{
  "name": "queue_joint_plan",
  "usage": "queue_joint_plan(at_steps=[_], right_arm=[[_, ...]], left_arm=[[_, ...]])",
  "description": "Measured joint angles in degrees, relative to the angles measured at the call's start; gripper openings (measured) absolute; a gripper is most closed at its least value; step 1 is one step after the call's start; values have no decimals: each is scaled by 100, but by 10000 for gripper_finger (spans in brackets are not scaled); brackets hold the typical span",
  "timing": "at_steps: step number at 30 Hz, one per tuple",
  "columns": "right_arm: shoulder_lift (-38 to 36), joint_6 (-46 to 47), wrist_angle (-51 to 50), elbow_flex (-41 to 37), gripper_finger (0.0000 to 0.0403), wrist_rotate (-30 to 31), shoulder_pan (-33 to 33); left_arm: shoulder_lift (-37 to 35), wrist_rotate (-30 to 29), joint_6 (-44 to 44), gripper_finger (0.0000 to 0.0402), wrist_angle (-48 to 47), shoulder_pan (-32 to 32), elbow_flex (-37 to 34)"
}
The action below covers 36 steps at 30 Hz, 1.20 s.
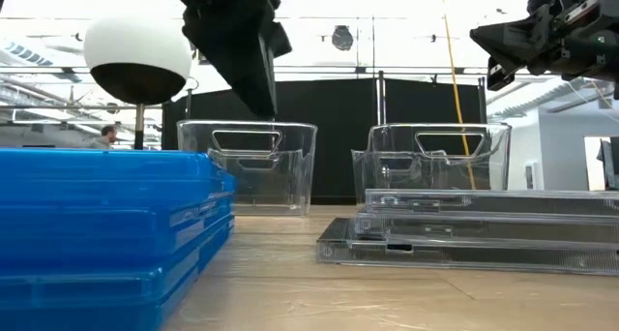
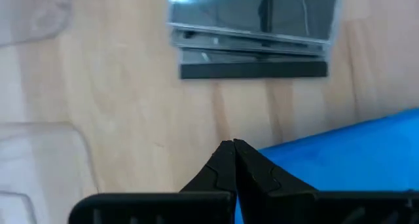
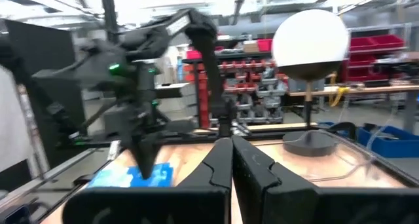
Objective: Pick & place jewel cases by type
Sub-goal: Put the blue cd case into the left transparent bin
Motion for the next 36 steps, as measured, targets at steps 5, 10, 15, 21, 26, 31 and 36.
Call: queue_joint_plan(at_steps=[5, 10, 15, 21, 26, 31, 36], right_arm=[[31, 14, -5, 1, 0, 107, -1], [34, 16, -20, 0, 0, 108, 1], [34, 19, -44, 0, 0, 106, 1], [34, 19, -44, 1, 0, 106, 1], [34, 20, -44, 1, 0, 103, 1], [34, 21, -44, -1, 0, 103, 1], [34, 21, -44, -1, 0, 101, 1]], left_arm=[[531, 85, 92, 2, -786, -12, 733], [806, 214, 94, 2, -963, -17, 814], [878, 241, 4, 3, -1029, -22, 817], [863, 232, -148, 2, -1131, -17, 806], [863, 233, -241, 4, -1101, -22, 693], [863, 230, -363, 5, -1139, -17, 663], [863, 224, -561, 3, -1406, -56, 663]])
